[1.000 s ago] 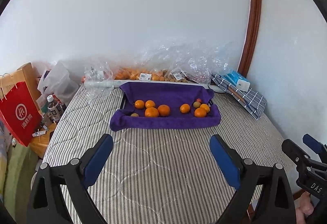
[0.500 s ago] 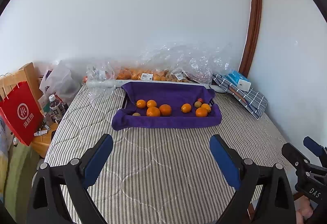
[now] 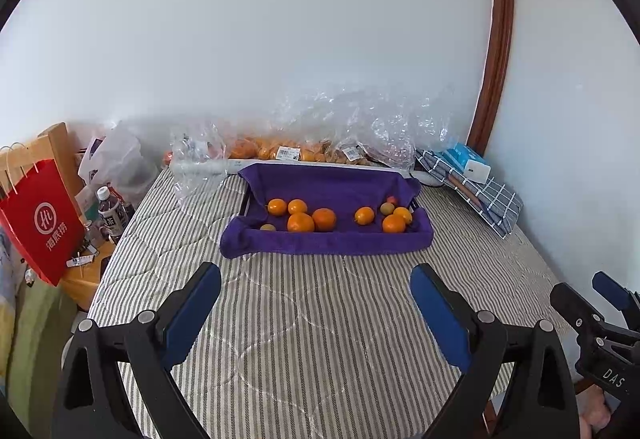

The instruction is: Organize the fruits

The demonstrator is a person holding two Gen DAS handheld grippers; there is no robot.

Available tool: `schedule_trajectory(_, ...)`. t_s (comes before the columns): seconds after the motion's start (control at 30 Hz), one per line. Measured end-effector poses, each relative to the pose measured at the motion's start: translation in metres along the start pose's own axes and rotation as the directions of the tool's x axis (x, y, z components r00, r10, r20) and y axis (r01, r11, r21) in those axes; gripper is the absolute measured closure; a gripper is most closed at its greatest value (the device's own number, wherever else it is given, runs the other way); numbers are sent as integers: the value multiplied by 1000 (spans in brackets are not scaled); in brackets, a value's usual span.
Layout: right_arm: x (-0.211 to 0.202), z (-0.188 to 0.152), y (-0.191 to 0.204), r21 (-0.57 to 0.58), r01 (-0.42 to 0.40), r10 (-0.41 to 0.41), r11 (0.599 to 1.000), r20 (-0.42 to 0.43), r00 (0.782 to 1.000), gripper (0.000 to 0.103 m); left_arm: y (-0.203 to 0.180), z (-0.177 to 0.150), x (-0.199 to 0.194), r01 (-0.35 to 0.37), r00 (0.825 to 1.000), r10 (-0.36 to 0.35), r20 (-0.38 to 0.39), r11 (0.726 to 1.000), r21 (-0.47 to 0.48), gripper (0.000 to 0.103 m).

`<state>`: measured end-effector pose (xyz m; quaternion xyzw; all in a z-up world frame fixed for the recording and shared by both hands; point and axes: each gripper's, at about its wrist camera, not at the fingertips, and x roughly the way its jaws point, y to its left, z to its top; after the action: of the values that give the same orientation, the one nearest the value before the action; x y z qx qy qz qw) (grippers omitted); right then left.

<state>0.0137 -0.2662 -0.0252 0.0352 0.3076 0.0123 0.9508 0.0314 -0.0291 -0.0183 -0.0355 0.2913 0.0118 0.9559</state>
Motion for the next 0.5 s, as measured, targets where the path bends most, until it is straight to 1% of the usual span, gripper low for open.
schedule_trajectory(0.5,-2,0,-2,14,4,-4,1000,2,1000,4,-4,0,-3,-12,1000,12,7,1000,-4,7)
